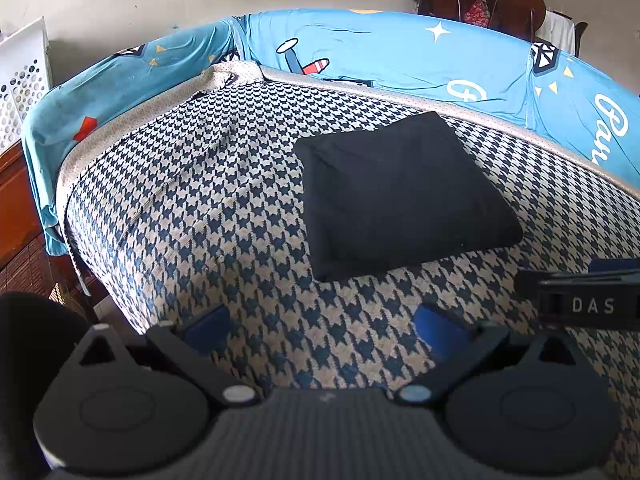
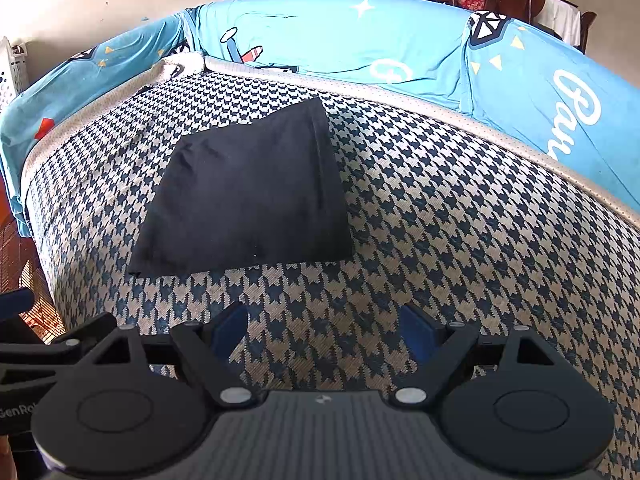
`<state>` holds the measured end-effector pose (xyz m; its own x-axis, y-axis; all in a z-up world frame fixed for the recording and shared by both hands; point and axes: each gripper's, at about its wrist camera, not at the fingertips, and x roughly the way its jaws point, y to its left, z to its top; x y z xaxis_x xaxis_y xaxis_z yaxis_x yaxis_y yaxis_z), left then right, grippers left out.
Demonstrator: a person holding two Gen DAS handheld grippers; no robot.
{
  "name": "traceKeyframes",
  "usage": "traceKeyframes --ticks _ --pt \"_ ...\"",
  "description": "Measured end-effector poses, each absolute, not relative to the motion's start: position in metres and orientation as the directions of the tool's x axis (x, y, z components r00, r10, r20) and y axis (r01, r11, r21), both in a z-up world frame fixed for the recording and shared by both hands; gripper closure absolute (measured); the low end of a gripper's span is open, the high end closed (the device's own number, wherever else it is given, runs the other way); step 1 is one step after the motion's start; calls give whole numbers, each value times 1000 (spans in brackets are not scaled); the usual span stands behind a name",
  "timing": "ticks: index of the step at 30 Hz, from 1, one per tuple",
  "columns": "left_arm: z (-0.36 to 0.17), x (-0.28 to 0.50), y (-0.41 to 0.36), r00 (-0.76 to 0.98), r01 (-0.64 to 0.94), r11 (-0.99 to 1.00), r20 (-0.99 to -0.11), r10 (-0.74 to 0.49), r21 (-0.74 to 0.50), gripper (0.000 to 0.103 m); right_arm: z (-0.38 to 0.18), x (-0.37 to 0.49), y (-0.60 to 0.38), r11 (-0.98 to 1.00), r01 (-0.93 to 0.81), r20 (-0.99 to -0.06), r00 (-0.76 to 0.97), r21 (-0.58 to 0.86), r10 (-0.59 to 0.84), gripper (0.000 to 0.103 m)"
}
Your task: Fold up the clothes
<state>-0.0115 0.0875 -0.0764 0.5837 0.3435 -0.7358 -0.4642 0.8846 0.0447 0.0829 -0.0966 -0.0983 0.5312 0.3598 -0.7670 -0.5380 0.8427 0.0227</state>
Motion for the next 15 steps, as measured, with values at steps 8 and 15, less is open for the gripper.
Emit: traceKeyframes --ticks 8,15 --pt "-77 -12 87 584 -465 884 -735 345 45 0 -98 83 -96 843 -537 -768 531 23 359 20" --pt "-77 -11 87 583 -465 884 -736 344 45 0 -99 83 -96 842 -539 -769 529 22 358 20"
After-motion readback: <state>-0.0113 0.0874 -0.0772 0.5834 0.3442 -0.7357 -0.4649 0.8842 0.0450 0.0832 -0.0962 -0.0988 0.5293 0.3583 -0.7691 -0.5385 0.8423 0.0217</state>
